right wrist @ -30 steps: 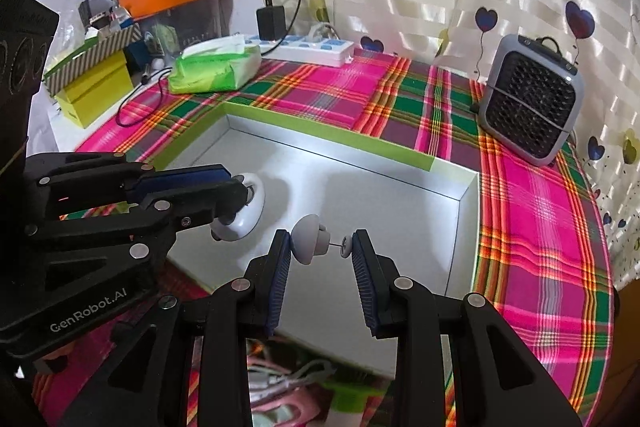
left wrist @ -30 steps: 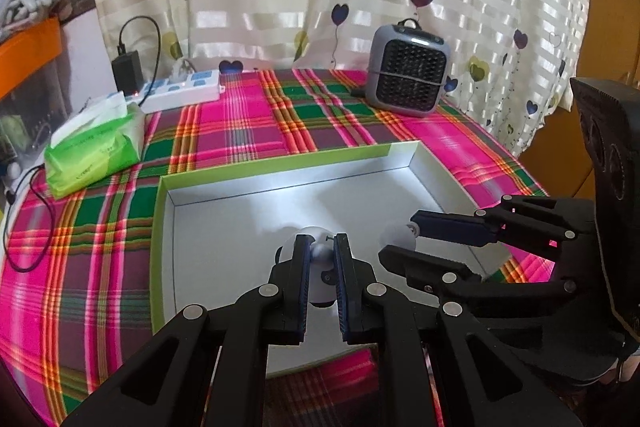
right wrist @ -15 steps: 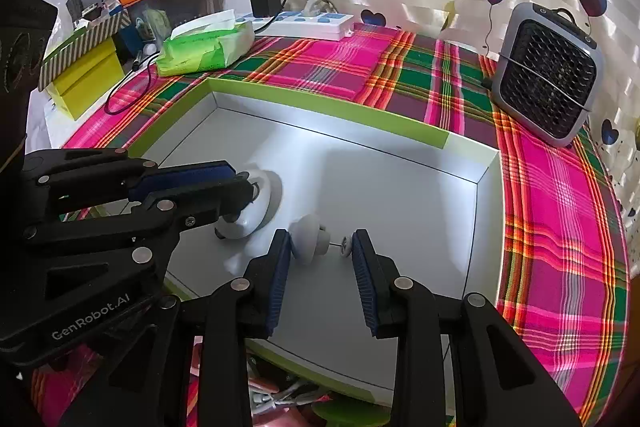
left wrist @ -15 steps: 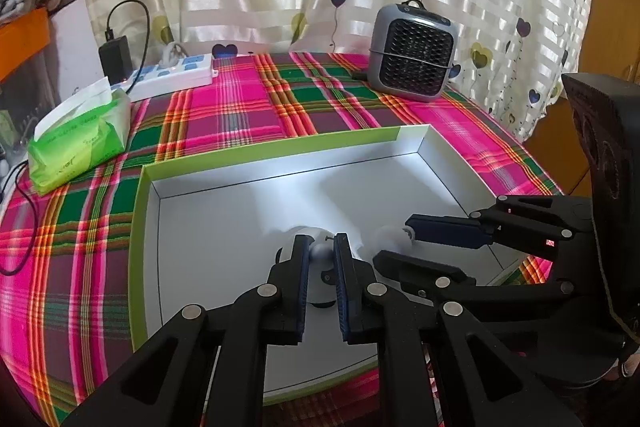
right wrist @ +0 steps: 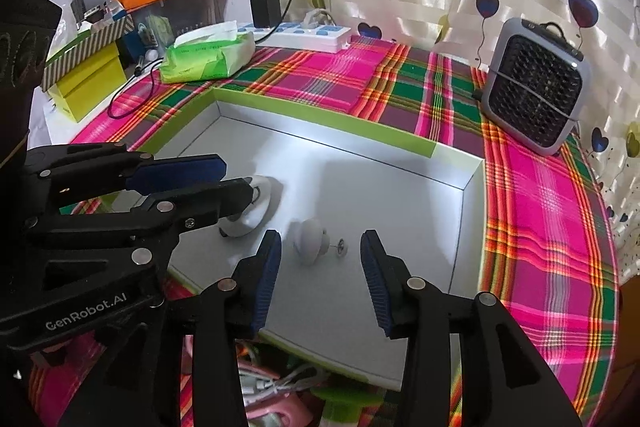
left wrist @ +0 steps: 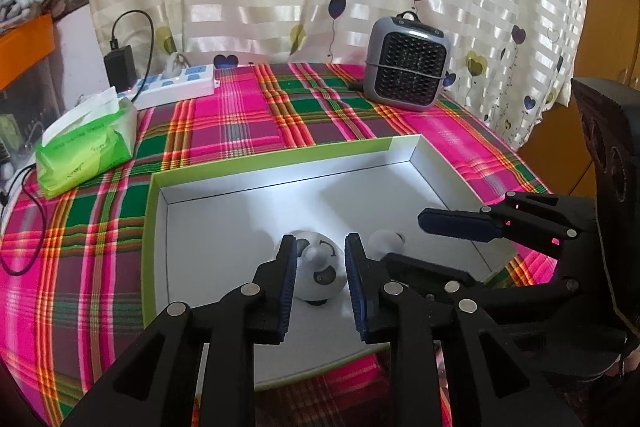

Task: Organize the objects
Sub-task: 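Carry both held items into the green box and open both tools, then lift both tools out of the box and back over the table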

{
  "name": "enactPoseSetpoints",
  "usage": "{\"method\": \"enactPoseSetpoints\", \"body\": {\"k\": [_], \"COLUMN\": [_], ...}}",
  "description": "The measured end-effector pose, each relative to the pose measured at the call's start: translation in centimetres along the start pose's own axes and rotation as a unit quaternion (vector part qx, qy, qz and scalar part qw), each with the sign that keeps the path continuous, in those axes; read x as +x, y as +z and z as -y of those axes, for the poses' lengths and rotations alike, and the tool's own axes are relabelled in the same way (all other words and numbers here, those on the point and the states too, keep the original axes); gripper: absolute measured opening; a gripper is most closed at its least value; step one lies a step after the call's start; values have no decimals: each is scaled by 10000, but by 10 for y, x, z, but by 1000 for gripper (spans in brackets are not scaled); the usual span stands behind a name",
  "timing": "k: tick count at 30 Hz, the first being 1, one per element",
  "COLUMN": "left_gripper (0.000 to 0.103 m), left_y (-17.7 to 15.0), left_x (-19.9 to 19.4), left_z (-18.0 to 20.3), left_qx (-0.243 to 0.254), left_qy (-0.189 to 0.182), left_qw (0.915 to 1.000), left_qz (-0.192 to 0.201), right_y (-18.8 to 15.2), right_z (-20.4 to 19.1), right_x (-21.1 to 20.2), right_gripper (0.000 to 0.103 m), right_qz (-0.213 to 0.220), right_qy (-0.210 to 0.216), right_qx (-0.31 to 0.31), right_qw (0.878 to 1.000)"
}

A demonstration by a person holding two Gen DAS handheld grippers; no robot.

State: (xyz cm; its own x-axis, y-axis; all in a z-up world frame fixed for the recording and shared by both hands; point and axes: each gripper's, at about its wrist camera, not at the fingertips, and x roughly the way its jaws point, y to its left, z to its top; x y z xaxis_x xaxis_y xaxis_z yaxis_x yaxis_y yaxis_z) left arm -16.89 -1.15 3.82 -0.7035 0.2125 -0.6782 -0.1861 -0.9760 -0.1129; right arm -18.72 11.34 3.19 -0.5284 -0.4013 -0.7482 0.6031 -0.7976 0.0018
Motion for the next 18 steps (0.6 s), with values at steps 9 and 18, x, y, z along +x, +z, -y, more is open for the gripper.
{"method": "enactPoseSetpoints", "body": {"k": [9,18], "left_gripper": [23,23], "left_y": [-11,-30], "left_x": [-24,-53], "left_z": [6,14], "left_qx": [18,12], "left_qy": [20,15], "left_qw": [10000,9997], "left_qz": [95,230], "right_y": [-10,-32], "right_z": [-5,-21], "right_x": [-34,-62], "right_gripper": [43,43], "right_qz": [364,612], "right_qy": [-63,54], "right_qx": [16,111], "right_qw": [9993,9980]}}
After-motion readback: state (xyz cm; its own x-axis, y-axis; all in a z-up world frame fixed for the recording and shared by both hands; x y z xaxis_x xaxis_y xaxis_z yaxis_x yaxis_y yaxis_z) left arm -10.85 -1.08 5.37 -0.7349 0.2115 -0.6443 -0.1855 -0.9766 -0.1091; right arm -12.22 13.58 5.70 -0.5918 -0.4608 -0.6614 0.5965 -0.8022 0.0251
